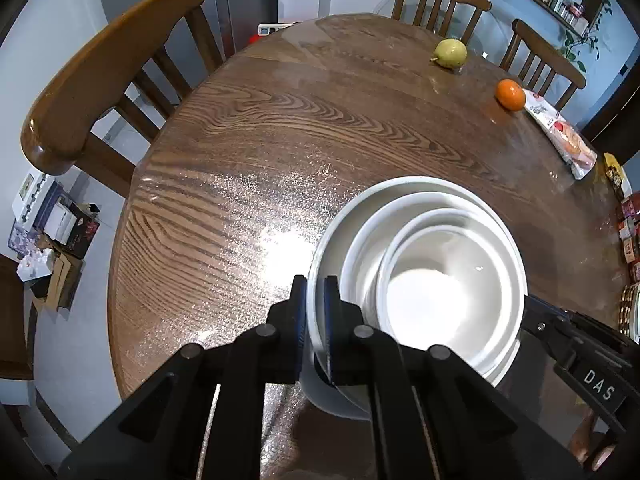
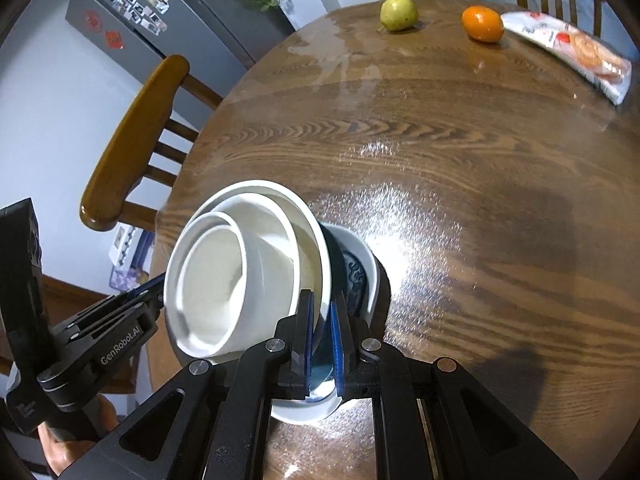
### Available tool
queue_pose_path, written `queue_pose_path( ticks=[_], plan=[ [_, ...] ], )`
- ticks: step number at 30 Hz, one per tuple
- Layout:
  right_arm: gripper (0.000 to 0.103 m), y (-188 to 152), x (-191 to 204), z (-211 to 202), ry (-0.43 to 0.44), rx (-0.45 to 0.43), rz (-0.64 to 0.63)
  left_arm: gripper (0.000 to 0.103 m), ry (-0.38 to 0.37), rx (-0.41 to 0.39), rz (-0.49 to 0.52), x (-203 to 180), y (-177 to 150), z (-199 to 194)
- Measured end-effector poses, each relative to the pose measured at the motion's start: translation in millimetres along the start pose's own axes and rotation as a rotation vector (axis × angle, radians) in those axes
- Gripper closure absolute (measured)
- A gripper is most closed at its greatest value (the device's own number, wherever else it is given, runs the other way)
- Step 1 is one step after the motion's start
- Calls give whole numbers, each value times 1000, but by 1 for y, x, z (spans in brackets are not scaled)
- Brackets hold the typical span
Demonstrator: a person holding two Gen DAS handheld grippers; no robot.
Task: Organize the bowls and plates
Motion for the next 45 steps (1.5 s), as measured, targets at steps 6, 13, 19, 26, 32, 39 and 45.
queue_pose_path(
  ticks=[6, 13, 19, 26, 32, 39, 45],
  plan=[
    [92, 1, -1, -4, -57, -55, -34, 64, 1, -18, -38, 9, 0, -2],
    [88, -2, -11, -12, -71, -85, -12, 44, 28, -70, -27, 14, -8, -12],
    [58, 0, -14, -36, -83, -162, -14, 25, 66, -180, 11, 13, -5, -38],
    [37, -29, 3, -59, -115, -204, -197, 9, 75, -244, 69, 3, -14, -64],
    [4, -57, 4, -68, -160, -243, -262, 1, 73, -235, 91, -4, -30, -72],
    [0, -75, 7, -60, -173, -225, -270, 1, 66, -185, 76, -8, -46, -70],
    [0, -83, 10, -56, -175, -215, -268, 1, 34, -162, 72, -12, -55, -69]
  ],
)
Point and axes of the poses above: each gripper's, at about its wrist camera, not at the fingertips, and z roughly the way its jaws point, x to its left, y to its top, the point moved 3 cm from there along z, roughly the way its jaws point, and after that the axes turned 9 degrees about -y, right-handed, at the moved point
